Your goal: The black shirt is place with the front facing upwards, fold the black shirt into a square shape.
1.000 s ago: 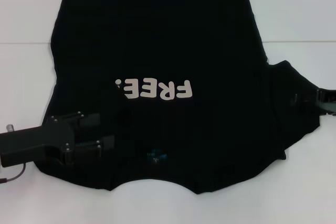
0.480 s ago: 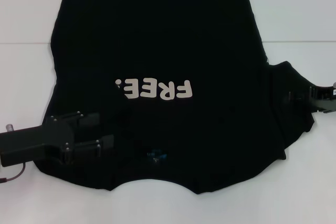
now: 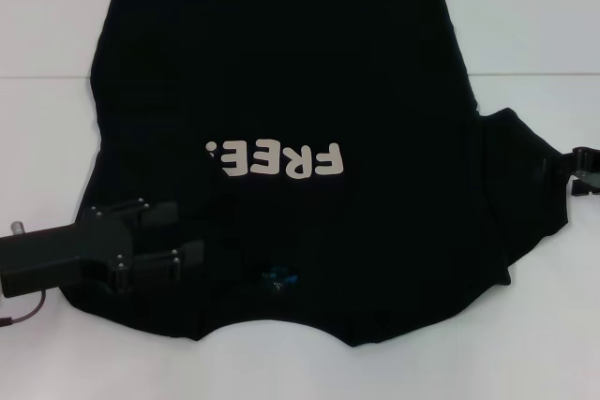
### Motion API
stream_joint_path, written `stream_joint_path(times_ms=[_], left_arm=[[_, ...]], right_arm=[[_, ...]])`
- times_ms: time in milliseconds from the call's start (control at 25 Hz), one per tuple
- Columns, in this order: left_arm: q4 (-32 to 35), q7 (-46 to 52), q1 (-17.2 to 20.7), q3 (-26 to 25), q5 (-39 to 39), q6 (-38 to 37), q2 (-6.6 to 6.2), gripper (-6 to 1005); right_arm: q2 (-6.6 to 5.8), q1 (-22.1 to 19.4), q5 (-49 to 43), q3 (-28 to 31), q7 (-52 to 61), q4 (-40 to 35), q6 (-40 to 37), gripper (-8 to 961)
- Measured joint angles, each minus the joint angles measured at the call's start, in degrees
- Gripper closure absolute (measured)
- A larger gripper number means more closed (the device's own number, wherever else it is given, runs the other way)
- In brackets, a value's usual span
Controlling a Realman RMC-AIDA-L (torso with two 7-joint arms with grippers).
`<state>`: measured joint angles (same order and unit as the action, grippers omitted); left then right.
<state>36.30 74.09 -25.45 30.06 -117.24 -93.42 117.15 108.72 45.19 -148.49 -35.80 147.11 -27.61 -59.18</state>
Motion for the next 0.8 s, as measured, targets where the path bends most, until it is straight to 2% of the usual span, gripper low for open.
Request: stream_joint_path(times_ms=[240, 520, 800], left_arm=[[-0.1, 0.0, 0.0, 0.0, 0.0, -0.1, 0.0, 235], [-0.1, 0.0, 0.0, 0.0, 0.0, -0.1, 0.0, 235], [-0.1, 0.0, 0.0, 0.0, 0.0, -0.1, 0.0, 235]], right_arm=[[-0.26, -0.6, -0.2, 0.0, 0.1, 0.1, 0.2, 206], [0.8, -0.5, -0.2, -0.4, 0.1, 0.4, -0.1, 239], [0.98, -0.4, -0.1, -0.4, 0.1, 0.4, -0.4, 286]])
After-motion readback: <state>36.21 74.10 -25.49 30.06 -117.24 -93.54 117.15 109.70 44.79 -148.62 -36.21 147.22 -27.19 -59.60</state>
